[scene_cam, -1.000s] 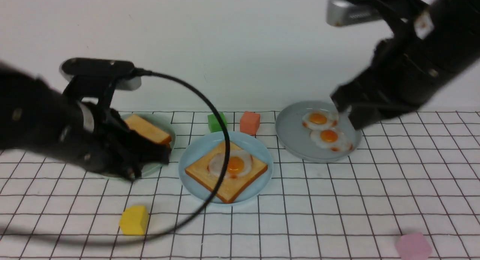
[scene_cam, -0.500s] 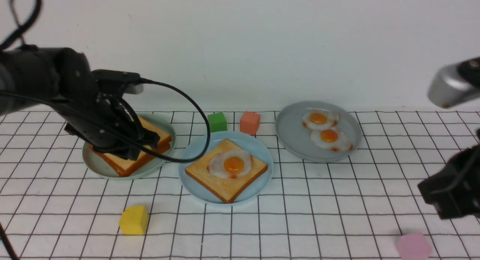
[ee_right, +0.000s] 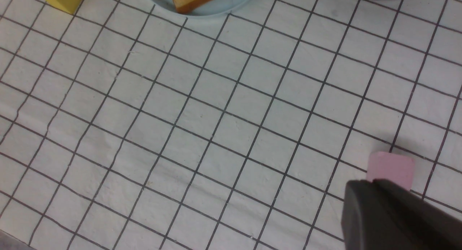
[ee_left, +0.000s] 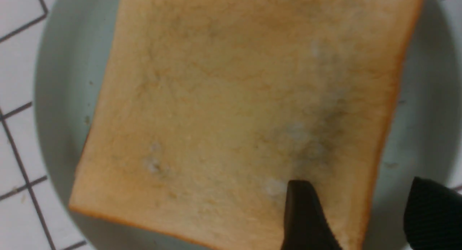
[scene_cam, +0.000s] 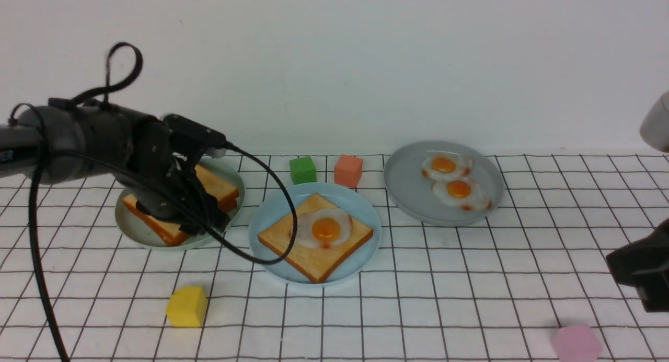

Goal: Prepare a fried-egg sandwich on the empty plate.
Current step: Use the left arm to grab a slice of bread

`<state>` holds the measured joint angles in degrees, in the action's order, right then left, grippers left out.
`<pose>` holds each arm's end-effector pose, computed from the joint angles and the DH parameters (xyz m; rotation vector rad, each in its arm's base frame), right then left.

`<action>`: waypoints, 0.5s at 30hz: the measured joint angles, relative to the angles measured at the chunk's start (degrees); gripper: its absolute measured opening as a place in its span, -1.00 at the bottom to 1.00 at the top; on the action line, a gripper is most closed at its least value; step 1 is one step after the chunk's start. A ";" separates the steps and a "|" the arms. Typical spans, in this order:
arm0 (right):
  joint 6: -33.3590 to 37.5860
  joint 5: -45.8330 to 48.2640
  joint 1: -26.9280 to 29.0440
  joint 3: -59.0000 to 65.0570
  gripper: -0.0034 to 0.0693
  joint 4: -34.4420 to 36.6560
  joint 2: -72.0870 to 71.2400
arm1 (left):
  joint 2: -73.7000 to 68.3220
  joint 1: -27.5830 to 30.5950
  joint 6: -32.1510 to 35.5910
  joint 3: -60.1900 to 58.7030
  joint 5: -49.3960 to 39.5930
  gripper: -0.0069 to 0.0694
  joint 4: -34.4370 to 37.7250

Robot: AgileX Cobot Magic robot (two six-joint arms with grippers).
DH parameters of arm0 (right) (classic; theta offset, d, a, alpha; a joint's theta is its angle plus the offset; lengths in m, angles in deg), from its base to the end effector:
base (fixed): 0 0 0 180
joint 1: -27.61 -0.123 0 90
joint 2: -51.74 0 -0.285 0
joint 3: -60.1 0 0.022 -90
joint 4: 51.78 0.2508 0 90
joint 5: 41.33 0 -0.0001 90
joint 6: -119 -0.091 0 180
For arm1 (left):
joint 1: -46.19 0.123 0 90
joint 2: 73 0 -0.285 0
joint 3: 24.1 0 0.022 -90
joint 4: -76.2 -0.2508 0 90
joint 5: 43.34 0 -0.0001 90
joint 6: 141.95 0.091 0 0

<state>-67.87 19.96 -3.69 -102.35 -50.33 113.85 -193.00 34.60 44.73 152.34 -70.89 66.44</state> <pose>0.1414 0.0883 0.3708 -0.5210 2.4319 0.3195 0.4010 -0.0749 0.1703 0.5868 2.5654 0.1258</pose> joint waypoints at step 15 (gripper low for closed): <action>-0.31 0.50 0.00 0.00 -0.72 0.49 0.00 | -1.40 0.07 0.25 0.68 1.63 -0.75 -2.17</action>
<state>-68.18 20.46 -3.69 -102.35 -49.85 113.85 -194.39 34.67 44.99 153.03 -69.26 64.27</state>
